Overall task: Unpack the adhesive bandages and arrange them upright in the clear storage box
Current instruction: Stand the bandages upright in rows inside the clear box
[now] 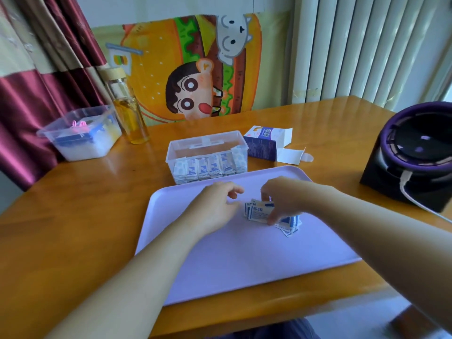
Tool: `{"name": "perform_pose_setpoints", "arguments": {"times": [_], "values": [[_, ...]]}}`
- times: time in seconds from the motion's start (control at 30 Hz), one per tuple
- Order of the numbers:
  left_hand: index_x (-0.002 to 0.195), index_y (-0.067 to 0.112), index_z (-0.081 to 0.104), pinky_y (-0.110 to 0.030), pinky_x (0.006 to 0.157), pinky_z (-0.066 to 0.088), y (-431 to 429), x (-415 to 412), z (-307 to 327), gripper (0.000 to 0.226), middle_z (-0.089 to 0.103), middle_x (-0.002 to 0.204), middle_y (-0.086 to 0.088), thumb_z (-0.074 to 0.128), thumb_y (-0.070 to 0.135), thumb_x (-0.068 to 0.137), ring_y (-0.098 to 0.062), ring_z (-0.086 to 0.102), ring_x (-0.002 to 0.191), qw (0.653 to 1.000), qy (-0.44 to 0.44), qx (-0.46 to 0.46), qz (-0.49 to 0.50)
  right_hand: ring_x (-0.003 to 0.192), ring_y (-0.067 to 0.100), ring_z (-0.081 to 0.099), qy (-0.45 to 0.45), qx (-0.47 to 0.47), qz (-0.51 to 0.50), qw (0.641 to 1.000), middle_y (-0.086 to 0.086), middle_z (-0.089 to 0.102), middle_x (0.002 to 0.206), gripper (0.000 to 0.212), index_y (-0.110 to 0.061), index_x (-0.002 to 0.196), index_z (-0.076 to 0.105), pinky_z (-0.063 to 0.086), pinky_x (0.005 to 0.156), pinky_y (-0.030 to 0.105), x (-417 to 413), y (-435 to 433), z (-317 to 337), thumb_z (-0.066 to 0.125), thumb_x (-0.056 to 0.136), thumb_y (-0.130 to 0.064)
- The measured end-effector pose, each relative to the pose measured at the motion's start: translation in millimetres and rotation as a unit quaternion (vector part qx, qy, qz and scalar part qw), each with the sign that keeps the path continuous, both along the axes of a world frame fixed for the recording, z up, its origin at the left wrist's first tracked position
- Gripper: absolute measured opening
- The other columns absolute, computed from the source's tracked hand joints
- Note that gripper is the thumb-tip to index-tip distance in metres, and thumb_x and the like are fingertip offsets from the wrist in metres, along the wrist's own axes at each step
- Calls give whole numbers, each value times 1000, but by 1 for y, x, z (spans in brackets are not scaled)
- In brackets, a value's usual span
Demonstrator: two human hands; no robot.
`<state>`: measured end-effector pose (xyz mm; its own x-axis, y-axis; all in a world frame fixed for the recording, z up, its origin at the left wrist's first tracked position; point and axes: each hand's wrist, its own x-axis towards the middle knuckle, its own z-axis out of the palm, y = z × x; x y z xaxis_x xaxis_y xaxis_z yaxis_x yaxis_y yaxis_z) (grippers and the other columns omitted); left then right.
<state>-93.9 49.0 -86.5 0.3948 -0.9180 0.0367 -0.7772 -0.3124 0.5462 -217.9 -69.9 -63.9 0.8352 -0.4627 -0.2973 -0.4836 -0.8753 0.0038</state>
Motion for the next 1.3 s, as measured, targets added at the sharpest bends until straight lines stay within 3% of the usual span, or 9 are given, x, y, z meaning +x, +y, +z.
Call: {"name": "perform_pose_setpoints", "arguments": {"times": [0.13,0.23,0.37,0.43,0.57,0.7,0.83,1.17,1.3], "values": [[127,29,54,-36,95,44,4,-12,-18,39,51,124,4,59,26,89,-18,53,111,999,-40,16,-26,90,20,55,-98,-32,34,994,0,62,103,30,-22,107,64,43,68,31,-5,7,-11,67,82,-38],[102,26,63,-38,84,48,8,-19,-23,15,58,102,5,58,28,89,-20,56,96,999,-45,-8,-28,85,21,57,-157,-15,42,987,-1,63,92,22,-23,96,70,47,69,35,-11,11,-17,60,85,-39],[92,25,62,-28,74,45,17,-11,-16,8,59,88,9,56,20,90,-14,55,85,997,-46,-56,-21,67,11,50,-212,48,37,975,-12,56,71,15,-22,89,68,35,56,21,-14,13,-11,62,86,-36],[91,23,61,-14,62,36,26,0,-9,7,54,78,13,56,18,91,-7,50,75,996,-48,-78,-8,69,14,52,-234,64,32,970,-8,60,76,17,-18,92,66,36,57,23,-10,15,-8,60,89,-34],[89,20,56,-9,57,34,49,19,-4,7,47,69,11,54,15,94,-4,45,62,992,-60,-105,41,79,23,55,-249,74,31,965,4,63,91,25,-15,101,61,44,64,33,9,32,-17,50,94,-36],[107,25,51,-8,58,35,64,27,-22,14,53,97,12,46,16,98,-3,49,73,993,14,-83,85,92,29,55,-222,115,31,968,10,59,100,20,-11,99,60,41,71,35,35,50,-36,51,93,-28],[133,22,42,-4,84,26,68,28,-38,37,44,130,7,45,11,98,-4,44,113,994,31,-76,70,85,18,50,-237,141,24,961,3,60,102,24,-19,109,63,36,68,27,42,53,-40,59,87,-26],[146,20,22,-2,94,12,62,26,-45,54,20,146,4,44,12,98,-8,25,136,993,-25,-99,55,78,11,45,-259,146,27,954,-4,56,98,31,-25,117,60,34,66,23,38,51,-40,62,86,-23],[143,19,31,-12,104,18,61,26,-48,46,27,142,2,42,13,99,-14,26,134,994,-76,-72,11,81,13,47,-255,134,27,957,-1,62,100,26,-23,114,62,38,68,26,40,51,-41,58,88,-21]]}}
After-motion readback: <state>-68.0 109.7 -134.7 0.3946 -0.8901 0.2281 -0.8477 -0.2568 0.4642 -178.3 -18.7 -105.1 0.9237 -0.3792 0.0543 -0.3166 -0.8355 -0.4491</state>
